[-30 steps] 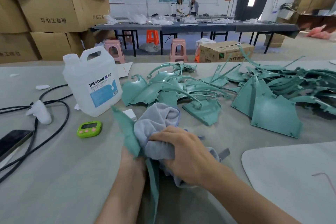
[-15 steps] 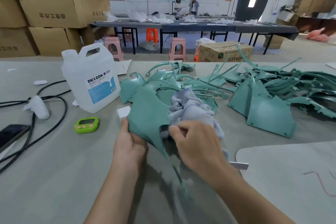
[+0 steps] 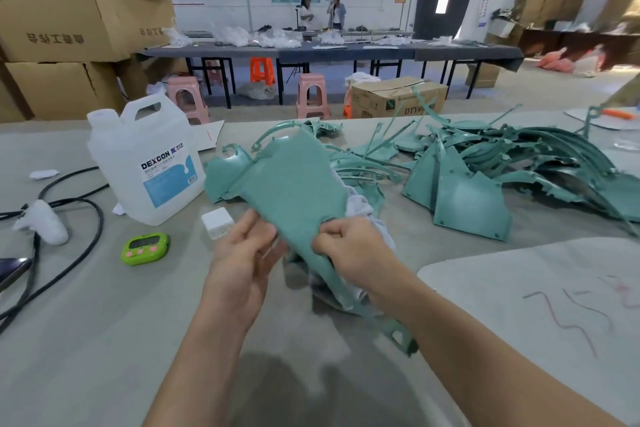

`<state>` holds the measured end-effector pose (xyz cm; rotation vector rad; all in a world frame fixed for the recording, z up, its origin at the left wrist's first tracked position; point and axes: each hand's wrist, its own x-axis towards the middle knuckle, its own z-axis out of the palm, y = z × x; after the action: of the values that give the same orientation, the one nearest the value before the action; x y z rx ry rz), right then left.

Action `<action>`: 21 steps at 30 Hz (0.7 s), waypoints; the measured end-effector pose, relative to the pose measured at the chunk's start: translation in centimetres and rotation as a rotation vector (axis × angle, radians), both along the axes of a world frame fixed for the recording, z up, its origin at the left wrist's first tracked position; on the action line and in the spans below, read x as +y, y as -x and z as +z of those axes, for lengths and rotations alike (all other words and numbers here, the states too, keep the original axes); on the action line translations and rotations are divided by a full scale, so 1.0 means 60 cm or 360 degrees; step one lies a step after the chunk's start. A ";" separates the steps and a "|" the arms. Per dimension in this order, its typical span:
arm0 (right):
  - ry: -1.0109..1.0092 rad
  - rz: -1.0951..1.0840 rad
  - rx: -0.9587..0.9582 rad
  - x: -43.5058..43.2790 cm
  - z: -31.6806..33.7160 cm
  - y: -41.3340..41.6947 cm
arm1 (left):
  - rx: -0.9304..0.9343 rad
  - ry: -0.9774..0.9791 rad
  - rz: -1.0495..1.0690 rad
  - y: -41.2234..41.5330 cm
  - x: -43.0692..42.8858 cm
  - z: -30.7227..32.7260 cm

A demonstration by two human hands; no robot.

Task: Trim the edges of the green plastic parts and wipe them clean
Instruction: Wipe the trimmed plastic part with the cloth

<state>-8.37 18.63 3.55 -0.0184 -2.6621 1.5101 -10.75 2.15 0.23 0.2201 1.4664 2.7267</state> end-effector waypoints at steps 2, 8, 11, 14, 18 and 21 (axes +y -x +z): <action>0.0053 -0.0017 0.0031 0.024 0.023 -0.006 | 0.0106 0.0255 -0.0192 -0.021 0.023 0.022; 0.0039 0.0029 -0.0048 0.091 0.033 -0.078 | 0.0120 0.0260 -0.0133 -0.046 0.114 0.079; 0.0425 0.0185 -0.0155 0.115 0.015 -0.144 | 0.0061 -0.0018 -0.0133 -0.067 0.161 0.090; 0.0396 0.0210 -0.0289 0.162 -0.002 -0.210 | 0.0013 -0.0051 -0.0077 -0.095 0.215 0.089; 0.0528 0.0157 -0.0569 0.255 -0.037 -0.313 | 0.0087 0.0292 0.0045 -0.147 0.295 0.077; 0.0834 -0.0142 -0.0520 0.319 -0.078 -0.421 | 0.0183 0.0669 -0.0158 -0.195 0.359 0.065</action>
<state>16.89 37.77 -1.10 -0.4429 -2.3411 2.2893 0.95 23.69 4.11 0.4215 1.9539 2.2940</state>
